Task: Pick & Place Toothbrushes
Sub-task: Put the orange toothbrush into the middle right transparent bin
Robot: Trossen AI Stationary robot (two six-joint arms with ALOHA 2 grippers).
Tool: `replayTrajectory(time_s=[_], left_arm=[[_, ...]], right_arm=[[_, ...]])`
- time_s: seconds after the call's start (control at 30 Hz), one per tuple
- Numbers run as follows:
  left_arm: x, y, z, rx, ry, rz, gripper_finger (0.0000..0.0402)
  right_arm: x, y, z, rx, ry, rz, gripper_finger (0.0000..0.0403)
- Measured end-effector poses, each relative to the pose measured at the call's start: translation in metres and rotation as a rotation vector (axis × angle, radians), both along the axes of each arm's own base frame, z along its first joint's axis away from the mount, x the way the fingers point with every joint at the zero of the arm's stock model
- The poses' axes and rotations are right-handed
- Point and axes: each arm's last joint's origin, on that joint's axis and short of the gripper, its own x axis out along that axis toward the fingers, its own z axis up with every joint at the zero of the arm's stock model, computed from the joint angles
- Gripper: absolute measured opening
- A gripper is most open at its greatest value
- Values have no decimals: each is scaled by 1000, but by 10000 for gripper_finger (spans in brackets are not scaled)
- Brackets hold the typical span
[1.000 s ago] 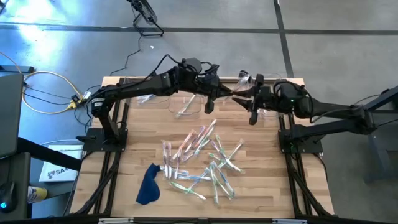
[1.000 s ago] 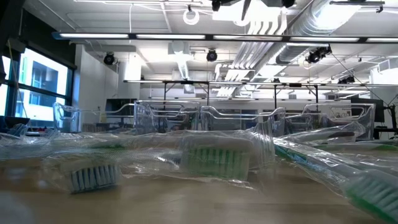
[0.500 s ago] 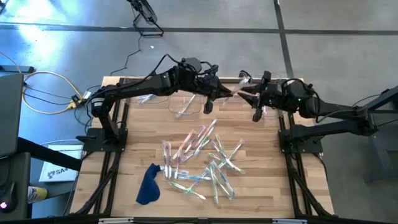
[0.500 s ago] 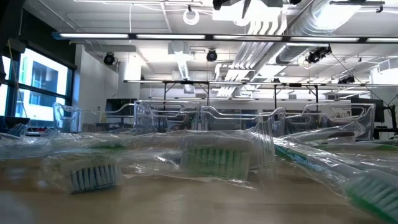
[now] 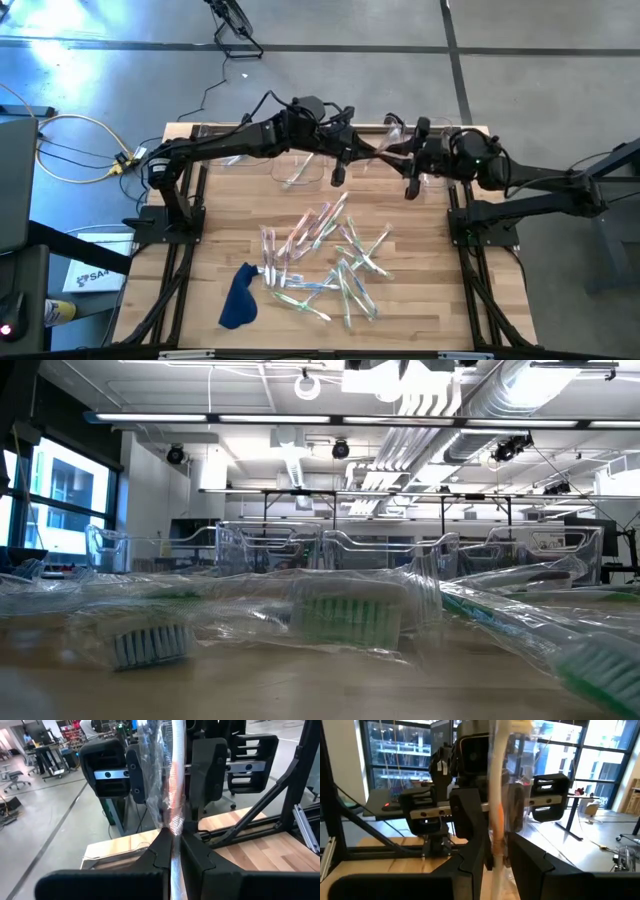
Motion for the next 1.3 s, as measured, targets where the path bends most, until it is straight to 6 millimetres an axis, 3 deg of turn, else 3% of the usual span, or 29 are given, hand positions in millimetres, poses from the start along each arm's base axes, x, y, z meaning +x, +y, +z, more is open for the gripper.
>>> replayTrajectory(time_s=[0.33, 0.63, 0.83, 1.3], left_arm=[[-1, 0, 0, 1, 4, -2, 11], [-1, 0, 0, -5, 13, -6, 11], [-1, 0, -1, -6, 19, -7, 12], [-5, 6, -1, 18, 36, -17, 132]], right_arm=[[2, 0, 2, -3, -26, 8, 80], [7, -1, 1, -9, -37, 17, 15], [7, -1, 0, -7, -26, 16, 10], [8, -1, -3, 3, 5, 16, 7]])
